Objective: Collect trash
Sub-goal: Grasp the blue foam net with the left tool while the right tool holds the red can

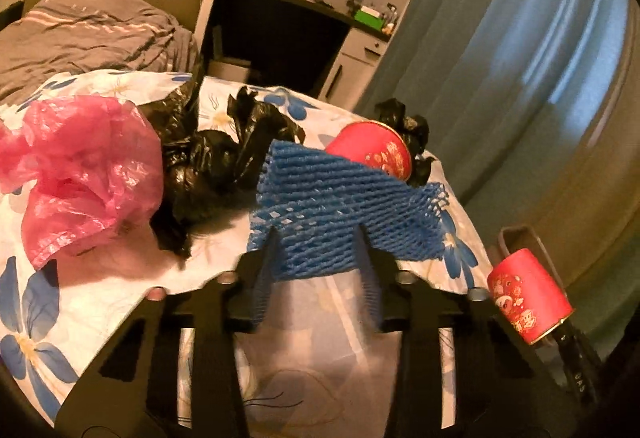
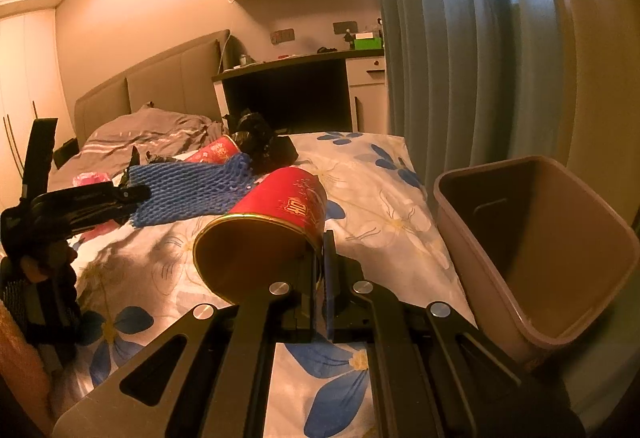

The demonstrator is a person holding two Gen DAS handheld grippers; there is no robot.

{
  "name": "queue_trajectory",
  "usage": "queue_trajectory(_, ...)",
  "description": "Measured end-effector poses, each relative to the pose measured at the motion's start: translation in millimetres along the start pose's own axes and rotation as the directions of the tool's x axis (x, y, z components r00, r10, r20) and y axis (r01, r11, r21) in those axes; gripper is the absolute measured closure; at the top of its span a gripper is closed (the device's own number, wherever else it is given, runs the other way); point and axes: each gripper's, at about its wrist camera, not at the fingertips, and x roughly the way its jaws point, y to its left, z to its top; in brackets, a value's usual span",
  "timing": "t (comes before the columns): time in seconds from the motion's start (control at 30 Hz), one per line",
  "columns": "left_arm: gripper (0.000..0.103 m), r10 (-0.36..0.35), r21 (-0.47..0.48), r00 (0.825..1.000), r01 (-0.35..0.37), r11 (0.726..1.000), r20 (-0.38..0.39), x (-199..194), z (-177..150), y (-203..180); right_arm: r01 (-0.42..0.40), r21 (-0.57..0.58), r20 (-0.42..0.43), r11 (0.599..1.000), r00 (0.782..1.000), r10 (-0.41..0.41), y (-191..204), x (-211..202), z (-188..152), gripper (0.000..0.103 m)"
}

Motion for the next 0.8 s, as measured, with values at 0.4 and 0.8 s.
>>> queue_trajectory(0.4,0.077,0.064,0.012,0.998,-0.065,0.998,0.025,-7.2,2.8,7.0,-0.002,-0.005,0.004,1.000,1.000,0.002,1.5,0.5,2.3,0.099)
queue_trajectory(0.8,0.056,0.027,-0.047,0.999,-0.028,0.998,-0.036,9.7,12.5,26.4,-0.007,-0.004,0.000,1.000,1.000,0.007,1.7,2.4,3.5,0.099)
